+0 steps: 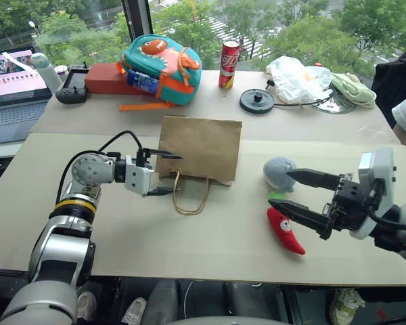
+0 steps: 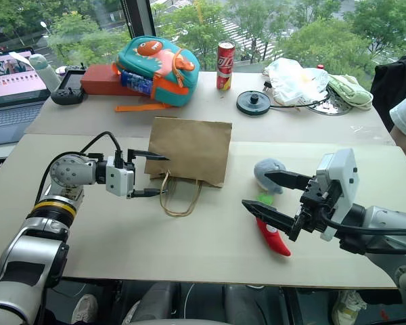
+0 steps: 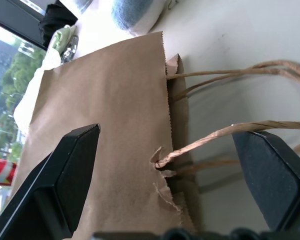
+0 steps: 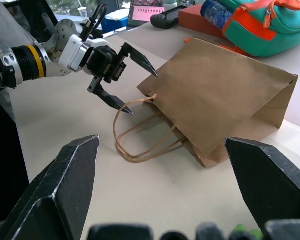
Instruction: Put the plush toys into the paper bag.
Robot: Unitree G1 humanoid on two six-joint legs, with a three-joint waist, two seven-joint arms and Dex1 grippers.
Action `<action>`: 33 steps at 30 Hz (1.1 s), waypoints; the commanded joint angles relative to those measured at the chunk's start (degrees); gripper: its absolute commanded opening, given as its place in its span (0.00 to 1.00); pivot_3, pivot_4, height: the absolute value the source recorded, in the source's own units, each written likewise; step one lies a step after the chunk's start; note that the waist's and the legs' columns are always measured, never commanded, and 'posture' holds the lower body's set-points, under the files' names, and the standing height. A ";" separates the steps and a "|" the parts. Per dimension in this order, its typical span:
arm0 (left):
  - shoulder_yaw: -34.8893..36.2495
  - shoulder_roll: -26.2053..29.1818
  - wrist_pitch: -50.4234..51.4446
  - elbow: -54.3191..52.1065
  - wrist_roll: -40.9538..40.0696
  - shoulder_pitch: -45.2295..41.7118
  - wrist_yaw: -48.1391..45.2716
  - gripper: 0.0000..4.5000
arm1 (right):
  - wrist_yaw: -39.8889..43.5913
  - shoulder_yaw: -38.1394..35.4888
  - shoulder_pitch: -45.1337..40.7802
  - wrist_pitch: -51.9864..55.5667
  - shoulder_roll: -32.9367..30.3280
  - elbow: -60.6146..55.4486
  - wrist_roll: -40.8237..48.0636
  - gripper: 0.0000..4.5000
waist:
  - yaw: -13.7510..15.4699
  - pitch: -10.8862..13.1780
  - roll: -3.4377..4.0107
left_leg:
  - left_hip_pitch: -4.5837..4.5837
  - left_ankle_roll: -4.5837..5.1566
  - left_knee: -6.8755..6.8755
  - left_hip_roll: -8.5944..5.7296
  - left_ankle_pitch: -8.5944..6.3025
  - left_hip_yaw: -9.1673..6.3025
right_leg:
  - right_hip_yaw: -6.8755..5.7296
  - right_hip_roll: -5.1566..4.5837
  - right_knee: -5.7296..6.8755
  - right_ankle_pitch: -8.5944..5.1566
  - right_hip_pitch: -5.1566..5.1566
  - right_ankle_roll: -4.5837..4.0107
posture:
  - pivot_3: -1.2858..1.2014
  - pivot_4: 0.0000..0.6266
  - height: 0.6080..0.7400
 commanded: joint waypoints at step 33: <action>0.14 -1.34 14.56 -5.47 -8.56 -3.05 -0.18 0.01 | -6.27 2.79 -0.37 -4.24 -0.51 -0.77 -0.94 1.00 | -0.14 0.00 0.00 | 0.02 0.00 0.02 0.00 0.00 -0.05 | -0.02 0.02 0.07 0.01 0.02 0.00 | 0.52 0.24 0.99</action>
